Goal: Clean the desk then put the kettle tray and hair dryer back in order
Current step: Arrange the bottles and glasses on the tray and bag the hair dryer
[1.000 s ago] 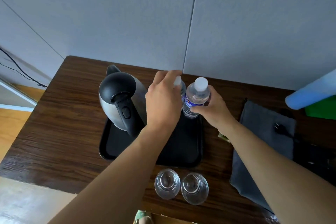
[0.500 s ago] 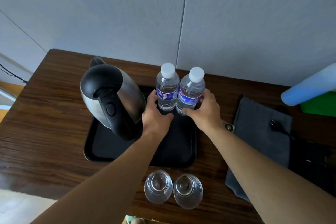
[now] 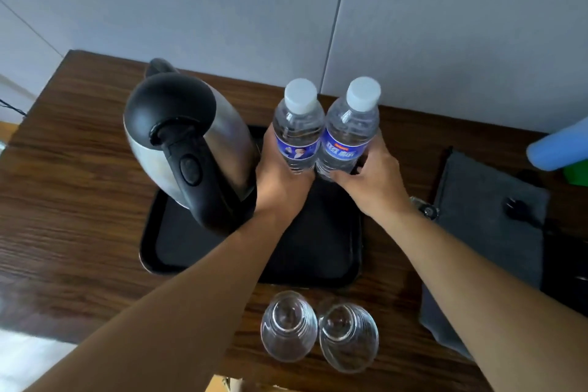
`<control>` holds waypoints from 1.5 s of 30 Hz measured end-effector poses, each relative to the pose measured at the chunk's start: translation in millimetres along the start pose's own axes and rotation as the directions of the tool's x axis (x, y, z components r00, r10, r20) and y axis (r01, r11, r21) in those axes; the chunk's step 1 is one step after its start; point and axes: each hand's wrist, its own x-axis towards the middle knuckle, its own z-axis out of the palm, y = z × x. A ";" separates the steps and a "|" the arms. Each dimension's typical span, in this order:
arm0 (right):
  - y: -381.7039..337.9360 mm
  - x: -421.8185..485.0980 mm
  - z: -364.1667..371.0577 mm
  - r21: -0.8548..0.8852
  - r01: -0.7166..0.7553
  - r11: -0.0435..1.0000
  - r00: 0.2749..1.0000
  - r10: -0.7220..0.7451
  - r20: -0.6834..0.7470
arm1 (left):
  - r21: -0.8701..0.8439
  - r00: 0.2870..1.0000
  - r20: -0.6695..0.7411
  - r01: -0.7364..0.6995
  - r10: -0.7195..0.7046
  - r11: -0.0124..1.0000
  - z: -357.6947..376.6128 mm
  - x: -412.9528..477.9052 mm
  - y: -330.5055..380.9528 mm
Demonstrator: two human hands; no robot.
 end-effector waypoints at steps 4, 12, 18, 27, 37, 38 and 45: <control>0.9 4.4 4.3 0.016 0.048 0.999 0.999 -0.048 -0.013 | 0.026 0.994 -0.082 0.074 -0.071 0.997 3.7 -7.9 -6.4; 9.6 5.6 2.5 -0.005 -0.019 1.000 0.998 0.020 0.061 | 0.031 0.996 -0.032 0.085 -0.084 0.996 -2.9 -5.5 0.4; 7.2 1.9 6.6 -0.086 0.115 0.990 0.990 -0.121 -0.069 | 0.078 0.996 0.028 0.081 -0.084 0.994 3.4 -7.7 -1.8; 4.6 14.3 -2.7 -0.067 0.007 0.998 1.000 -0.006 0.009 | -0.006 0.994 -0.034 0.100 -0.100 0.995 1.7 -7.1 -7.6; 4.8 17.9 -8.5 -0.035 0.005 0.999 1.000 -0.005 0.003 | 0.043 0.996 -0.068 0.064 -0.061 0.997 9.2 -3.7 -6.1; 5.1 18.2 -9.4 -0.038 0.003 0.999 1.000 -0.003 0.016 | 0.039 0.996 -0.062 0.067 -0.064 0.997 10.4 -2.4 -4.9; 4.3 17.7 -4.8 -0.086 0.000 0.996 1.000 0.000 0.000 | 0.011 0.995 -0.017 0.102 -0.102 0.995 8.0 -3.5 -5.5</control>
